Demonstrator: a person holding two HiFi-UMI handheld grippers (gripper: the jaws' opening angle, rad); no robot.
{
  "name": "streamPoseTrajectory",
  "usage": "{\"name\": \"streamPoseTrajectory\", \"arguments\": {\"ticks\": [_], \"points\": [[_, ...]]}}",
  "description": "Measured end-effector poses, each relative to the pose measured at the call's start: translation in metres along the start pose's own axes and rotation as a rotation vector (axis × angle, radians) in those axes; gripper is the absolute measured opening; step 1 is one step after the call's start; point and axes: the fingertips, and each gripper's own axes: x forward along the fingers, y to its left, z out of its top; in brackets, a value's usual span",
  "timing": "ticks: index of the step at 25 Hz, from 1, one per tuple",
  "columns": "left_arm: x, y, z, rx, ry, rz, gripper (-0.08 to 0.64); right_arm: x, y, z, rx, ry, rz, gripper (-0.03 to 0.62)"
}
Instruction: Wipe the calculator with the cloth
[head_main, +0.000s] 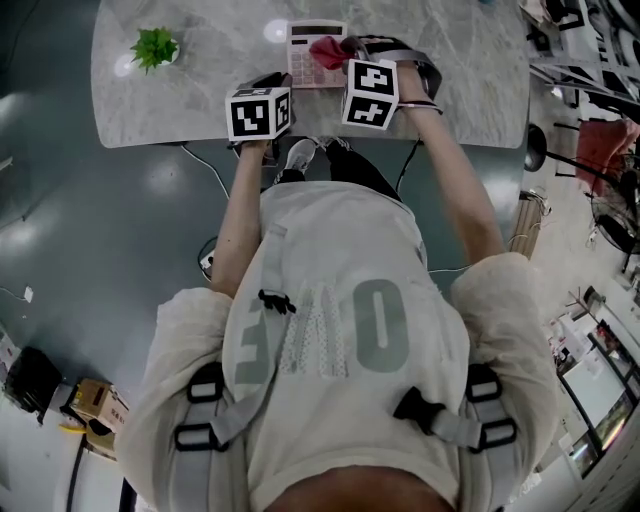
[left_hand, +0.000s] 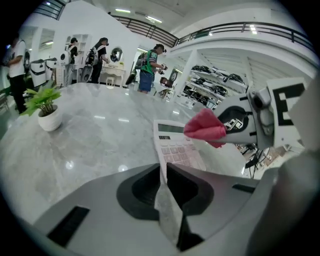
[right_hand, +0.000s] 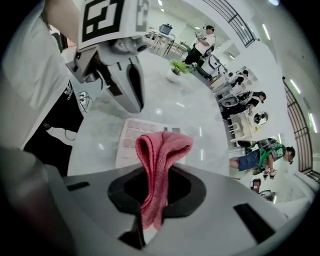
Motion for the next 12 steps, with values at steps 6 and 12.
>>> {"name": "streamPoseTrajectory", "arguments": {"ticks": [6, 12], "points": [[-0.022, 0.031, 0.002, -0.034, -0.052, 0.084, 0.020, -0.007, -0.063, 0.019, -0.040, -0.009, -0.102, 0.055], [-0.033, 0.052, -0.012, -0.094, -0.055, 0.128, 0.020, 0.011, -0.076, 0.035, -0.055, 0.015, -0.110, 0.055]]}}
